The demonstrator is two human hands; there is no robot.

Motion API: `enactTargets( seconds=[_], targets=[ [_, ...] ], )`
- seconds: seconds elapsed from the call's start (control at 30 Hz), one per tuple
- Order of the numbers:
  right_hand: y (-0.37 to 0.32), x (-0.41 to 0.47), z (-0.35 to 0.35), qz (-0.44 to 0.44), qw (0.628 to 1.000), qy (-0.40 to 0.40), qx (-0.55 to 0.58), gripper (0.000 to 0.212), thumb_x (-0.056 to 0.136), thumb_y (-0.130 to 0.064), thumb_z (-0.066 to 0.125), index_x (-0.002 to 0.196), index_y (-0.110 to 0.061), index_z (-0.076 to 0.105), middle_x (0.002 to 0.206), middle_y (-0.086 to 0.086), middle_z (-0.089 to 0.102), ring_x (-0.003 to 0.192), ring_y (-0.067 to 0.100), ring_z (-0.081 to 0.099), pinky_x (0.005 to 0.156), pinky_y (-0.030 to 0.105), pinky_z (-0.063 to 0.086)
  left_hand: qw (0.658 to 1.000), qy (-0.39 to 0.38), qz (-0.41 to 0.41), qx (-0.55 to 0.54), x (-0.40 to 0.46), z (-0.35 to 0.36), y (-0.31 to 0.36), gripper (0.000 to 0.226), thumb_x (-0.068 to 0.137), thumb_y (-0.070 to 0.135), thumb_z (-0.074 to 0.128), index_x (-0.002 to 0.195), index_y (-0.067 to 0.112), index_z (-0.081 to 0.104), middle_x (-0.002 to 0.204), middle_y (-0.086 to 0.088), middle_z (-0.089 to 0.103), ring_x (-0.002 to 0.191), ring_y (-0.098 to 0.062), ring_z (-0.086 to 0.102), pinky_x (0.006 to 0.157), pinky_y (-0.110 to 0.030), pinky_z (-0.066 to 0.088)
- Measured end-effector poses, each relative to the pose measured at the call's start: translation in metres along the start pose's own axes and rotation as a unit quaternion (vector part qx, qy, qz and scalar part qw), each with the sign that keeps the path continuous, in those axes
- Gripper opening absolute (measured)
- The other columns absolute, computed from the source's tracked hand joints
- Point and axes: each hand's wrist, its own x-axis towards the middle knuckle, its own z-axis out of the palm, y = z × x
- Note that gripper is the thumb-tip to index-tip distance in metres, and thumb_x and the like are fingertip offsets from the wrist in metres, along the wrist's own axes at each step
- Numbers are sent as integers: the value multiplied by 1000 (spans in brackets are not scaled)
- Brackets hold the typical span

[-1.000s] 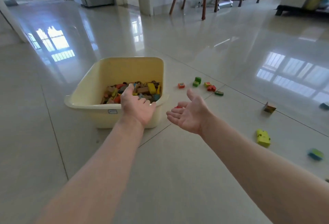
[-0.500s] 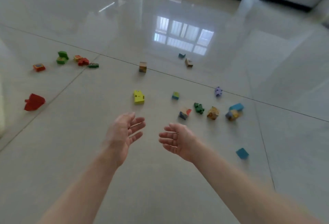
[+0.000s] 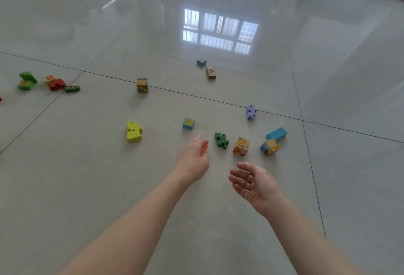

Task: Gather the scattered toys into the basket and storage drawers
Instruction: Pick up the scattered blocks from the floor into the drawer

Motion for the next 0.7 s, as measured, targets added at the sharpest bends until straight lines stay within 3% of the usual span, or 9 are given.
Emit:
enactTargets(
  seconds=[0.07, 0.13, 0.23, 0.4, 0.47, 0.53, 0.6, 0.63, 0.7],
  targets=[
    [-2, 5, -1, -1, 1000, 2, 1, 14, 94, -17, 49, 90, -7, 58, 82, 12, 64, 73, 22, 61, 65, 28, 48, 997, -16, 20, 67, 10, 8, -8, 48, 93, 5, 41, 140, 11, 38, 155, -6, 22, 141, -18, 23, 111, -22, 17],
    [-3, 11, 1, -2, 1000, -5, -7, 14, 94, -16, 48, 90, -7, 59, 82, 11, 64, 73, 21, 61, 66, 28, 48, 993, -29, 23, 116, 14, 16, -17, 50, 92, 6, 42, 141, 15, 37, 155, -1, 21, 140, -18, 27, 113, -28, 24],
    [-2, 18, 6, -12, 999, -12, -32, 13, 94, -16, 49, 90, -8, 59, 80, 10, 64, 70, 20, 61, 64, 27, 48, 982, 19, 30, 188, 12, 17, -24, 39, 89, 14, 50, 127, 21, 48, 138, 1, 39, 118, -23, 49, 94, -33, 43],
    [5, 28, 17, -32, 998, -9, -61, 11, 93, -13, 50, 89, -9, 60, 77, 8, 64, 66, 19, 62, 61, 26, 49, 975, 32, -4, 220, 5, 15, -23, 35, 91, 25, 54, 124, 21, 46, 122, -2, 48, 110, -24, 53, 82, -34, 45],
    [7, 32, 19, -108, 987, 36, -110, 12, 93, -11, 51, 90, -9, 62, 77, 5, 63, 67, 18, 60, 61, 25, 50, 971, 32, -9, 237, 2, 16, -19, 30, 92, 23, 51, 121, 19, 46, 121, -3, 49, 110, -26, 54, 79, -34, 45],
    [2, 40, 19, -253, 930, 141, -226, 11, 90, -11, 54, 95, -11, 64, 87, 3, 62, 80, 18, 58, 76, 29, 49, 968, 49, -15, 244, -3, 14, -20, 22, 94, 18, 45, 116, 18, 47, 119, -4, 52, 109, -26, 55, 76, -33, 46],
    [-11, 50, 17, -386, 835, 202, -336, 20, 87, -8, 57, 106, -9, 63, 112, 8, 57, 105, 22, 52, 97, 30, 39, 967, 50, -8, 251, -6, 12, -24, 25, 95, 15, 41, 119, 18, 47, 127, -4, 49, 116, -25, 51, 79, -33, 46],
    [-19, 57, 17, -404, 802, 197, -394, 29, 87, -9, 58, 115, -8, 60, 125, 11, 50, 118, 24, 45, 103, 29, 31, 964, 43, 8, 262, -7, 12, -27, 28, 95, 15, 40, 123, 18, 45, 138, -4, 40, 126, -23, 42, 85, -33, 45],
    [-27, 70, 17, -354, 772, 148, -507, 47, 88, -17, 59, 133, -14, 48, 145, 11, 34, 133, 26, 30, 109, 30, 22, 953, 20, 53, 297, -8, 12, -31, 35, 95, 16, 40, 130, 16, 38, 156, 0, 15, 142, -16, 19, 99, -31, 38]
  ],
)
